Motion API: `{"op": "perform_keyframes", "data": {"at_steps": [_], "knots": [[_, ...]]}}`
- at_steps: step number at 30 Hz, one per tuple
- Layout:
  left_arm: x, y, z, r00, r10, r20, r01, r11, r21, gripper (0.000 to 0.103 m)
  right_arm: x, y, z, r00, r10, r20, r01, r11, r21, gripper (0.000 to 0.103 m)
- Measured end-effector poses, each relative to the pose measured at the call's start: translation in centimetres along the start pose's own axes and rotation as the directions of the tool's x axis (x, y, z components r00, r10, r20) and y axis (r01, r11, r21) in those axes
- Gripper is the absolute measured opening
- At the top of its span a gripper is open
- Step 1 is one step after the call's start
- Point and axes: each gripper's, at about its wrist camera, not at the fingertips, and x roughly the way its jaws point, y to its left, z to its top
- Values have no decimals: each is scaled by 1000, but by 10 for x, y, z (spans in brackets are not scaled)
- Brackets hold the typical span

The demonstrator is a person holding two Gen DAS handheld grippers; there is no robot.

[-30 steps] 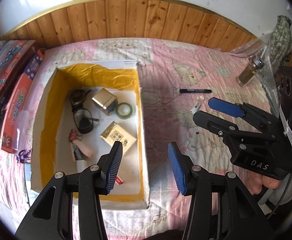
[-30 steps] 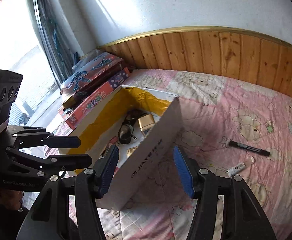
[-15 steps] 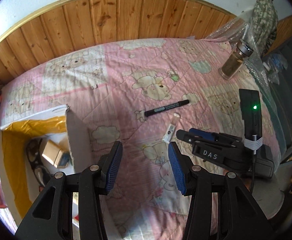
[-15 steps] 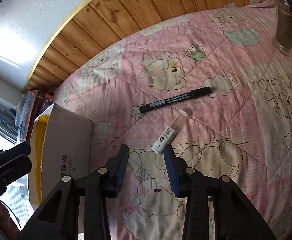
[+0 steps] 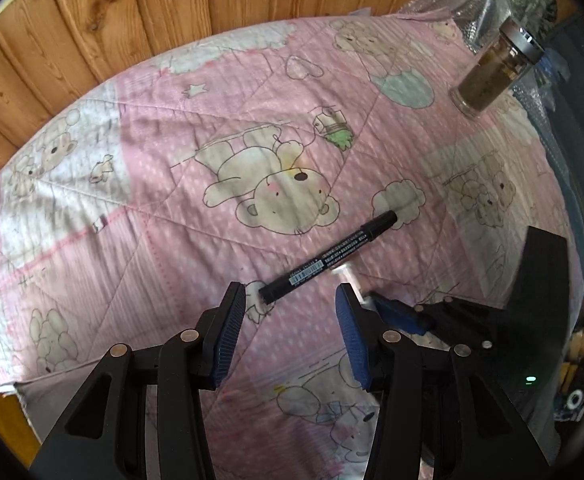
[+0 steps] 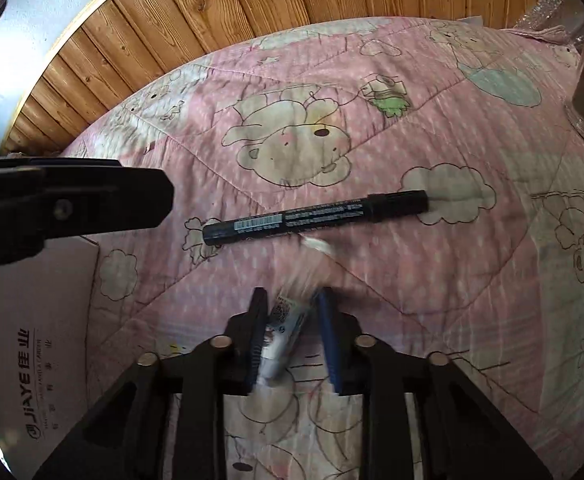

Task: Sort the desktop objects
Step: 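Grasp the black marker with the left tool while the right tool grasps the clear white-capped tube, then carry the marker in the left tool while the right tool carries the tube over the box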

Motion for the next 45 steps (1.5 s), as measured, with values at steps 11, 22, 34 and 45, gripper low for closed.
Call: {"op": "perform_keyframes", "data": {"at_steps": [11, 22, 34, 45], "knots": [[73, -35, 16, 996, -11, -90, 22, 992, 125, 48, -24, -67, -25, 999, -43, 0, 43, 999, 33, 12], [60, -17, 8, 994, -71, -81, 67, 997, -41, 12, -31, -79, -20, 999, 50, 9, -50, 994, 93, 12], [-23, -33, -57, 994, -105, -22, 103, 991, -90, 12, -83, -55, -45, 994, 99, 40, -101, 992, 81, 12], [-79, -25, -137, 992, -119, 51, 127, 973, -193, 12, -125, -16, -67, 992, 107, 71, -105, 994, -23, 12]]}}
